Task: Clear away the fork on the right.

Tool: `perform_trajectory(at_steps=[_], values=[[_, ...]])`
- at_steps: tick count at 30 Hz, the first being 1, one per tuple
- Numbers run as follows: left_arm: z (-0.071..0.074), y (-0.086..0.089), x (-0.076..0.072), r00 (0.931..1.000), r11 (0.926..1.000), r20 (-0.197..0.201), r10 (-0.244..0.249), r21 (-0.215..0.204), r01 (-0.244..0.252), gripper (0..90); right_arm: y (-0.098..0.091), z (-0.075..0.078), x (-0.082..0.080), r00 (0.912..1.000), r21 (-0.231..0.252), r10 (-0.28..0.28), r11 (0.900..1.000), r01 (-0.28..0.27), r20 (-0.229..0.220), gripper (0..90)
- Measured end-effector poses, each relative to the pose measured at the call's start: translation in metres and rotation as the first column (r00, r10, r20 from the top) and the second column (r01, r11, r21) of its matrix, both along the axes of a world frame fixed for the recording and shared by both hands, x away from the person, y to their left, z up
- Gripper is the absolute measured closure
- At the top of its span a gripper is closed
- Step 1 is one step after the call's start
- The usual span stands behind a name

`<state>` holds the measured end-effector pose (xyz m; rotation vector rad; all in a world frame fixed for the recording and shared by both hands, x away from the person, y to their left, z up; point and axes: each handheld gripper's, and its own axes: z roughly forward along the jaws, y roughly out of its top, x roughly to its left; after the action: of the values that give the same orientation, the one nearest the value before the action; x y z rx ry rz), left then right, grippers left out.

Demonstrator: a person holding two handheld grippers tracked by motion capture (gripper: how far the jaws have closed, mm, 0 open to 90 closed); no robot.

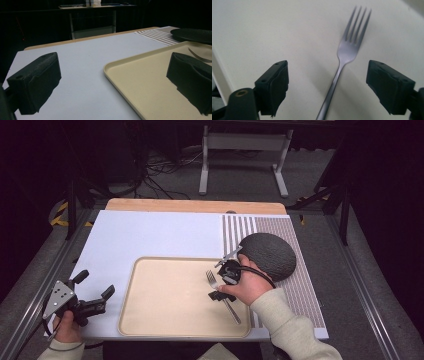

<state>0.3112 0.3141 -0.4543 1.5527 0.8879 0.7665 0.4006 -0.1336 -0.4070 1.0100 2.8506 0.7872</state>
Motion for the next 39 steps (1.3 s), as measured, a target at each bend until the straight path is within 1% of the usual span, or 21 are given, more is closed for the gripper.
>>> perform_trajectory(at_steps=[3,4,5,6,7,8,9,10,11,14,15,16,19,22,24,25,29,31,32,33,39], values=[[0.000,0.000,0.000,1.0000,1.0000,0.000,0.000,0.001,0.000,0.0,0.003,0.000,0.001,0.9969,0.032,0.069,0.9971,-0.070,0.038,20.3],[0.000,0.000,0.000,1.0000,1.0000,0.000,0.000,0.001,0.000,0.0,0.003,0.000,0.001,0.9969,0.032,0.069,0.9971,-0.070,0.038,20.3],[0.000,0.000,0.000,1.0000,1.0000,0.000,-0.001,0.000,0.001,0.0,0.005,-0.001,0.001,0.9882,0.061,0.141,0.9876,-0.145,0.059,25.7],[0.000,0.000,0.000,1.0000,1.0000,0.000,-0.001,0.000,0.001,0.0,0.005,-0.001,0.001,0.9882,0.061,0.141,0.9876,-0.145,0.059,25.7],[0.000,0.000,0.000,1.0000,1.0000,0.000,-0.001,0.000,0.001,0.0,0.006,-0.002,0.001,0.9821,0.072,0.175,0.9811,-0.180,0.070,30.3],[0.000,0.000,0.000,1.0000,1.0000,0.000,0.000,-0.001,0.000,0.0,0.007,-0.003,0.001,0.9704,0.062,0.222,0.9716,-0.228,0.096,38.5],[0.000,0.000,0.000,1.0000,1.0000,0.000,0.000,-0.001,0.000,0.0,0.008,-0.003,0.002,0.9653,0.059,0.235,0.9683,-0.243,0.114,41.4],[0.000,0.000,0.000,1.0000,1.0000,0.000,0.000,-0.001,0.000,0.0,0.008,-0.003,0.002,0.9653,0.059,0.235,0.9683,-0.243,0.114,41.4],[0.000,0.000,0.000,1.0000,1.0000,0.000,0.000,-0.001,0.000,0.0,0.007,-0.003,0.003,0.9548,0.043,0.263,0.9615,-0.271,0.138,46.6],[0.000,0.000,0.000,1.0000,1.0000,0.000,0.000,0.000,0.000,0.0,0.007,-0.005,0.007,0.9364,0.030,0.310,0.9473,-0.319,0.164,59.1],[0.000,0.000,0.000,1.0000,1.0000,-0.001,-0.001,0.001,0.001,0.0,0.007,-0.006,0.008,0.9340,0.046,0.320,0.9426,-0.331,0.158,62.9],[0.000,0.000,0.000,1.0000,1.0000,-0.001,-0.002,0.002,0.002,0.0,0.007,-0.008,0.010,0.9280,0.052,0.336,0.9361,-0.348,0.162,66.8],[0.000,0.000,0.000,1.0000,1.0000,0.000,0.000,0.000,0.000,0.0,0.006,-0.011,0.013,0.9132,0.019,0.371,0.9250,-0.380,0.168,78.7],[0.000,0.000,0.000,1.0000,1.0000,-0.002,-0.001,0.000,0.001,0.0,0.006,-0.014,0.017,0.9026,-0.014,0.402,0.9144,-0.404,0.155,89.2],[0.000,0.000,0.000,1.0000,1.0000,-0.002,-0.001,0.000,0.001,0.0,0.006,-0.015,0.018,0.9025,-0.019,0.407,0.9127,-0.408,0.142,89.3],[0.000,0.000,0.000,1.0000,1.0000,-0.002,-0.001,0.000,0.001,0.0,0.006,-0.018,0.020,0.8970,-0.038,0.420,0.9072,-0.419,0.137,89.5],[0.000,0.000,0.000,1.0000,1.0000,-0.002,-0.001,0.000,0.001,0.0,0.006,-0.021,0.021,0.8965,-0.056,0.422,0.9065,-0.418,0.134,89.5],[0.000,0.000,0.000,1.0000,1.0000,-0.002,-0.001,0.000,0.001,0.0,0.007,-0.023,0.023,0.8910,-0.065,0.432,0.9020,-0.427,0.141,89.5],[0.000,0.000,0.000,1.0000,1.0000,-0.002,-0.001,-0.001,0.001,0.0,0.007,-0.023,0.022,0.8965,-0.069,0.422,0.9066,-0.416,0.135,89.5],[0.000,0.000,0.000,1.0000,1.0000,-0.002,-0.001,0.000,0.001,0.0,0.007,-0.023,0.022,0.8972,-0.067,0.422,0.9066,-0.417,0.131,89.6],[0.000,0.000,0.000,1.0000,1.0000,-0.001,-0.001,-0.001,0.001,0.0,0.007,-0.024,0.024,0.8927,-0.082,0.429,0.9032,-0.421,0.138,89.5]])
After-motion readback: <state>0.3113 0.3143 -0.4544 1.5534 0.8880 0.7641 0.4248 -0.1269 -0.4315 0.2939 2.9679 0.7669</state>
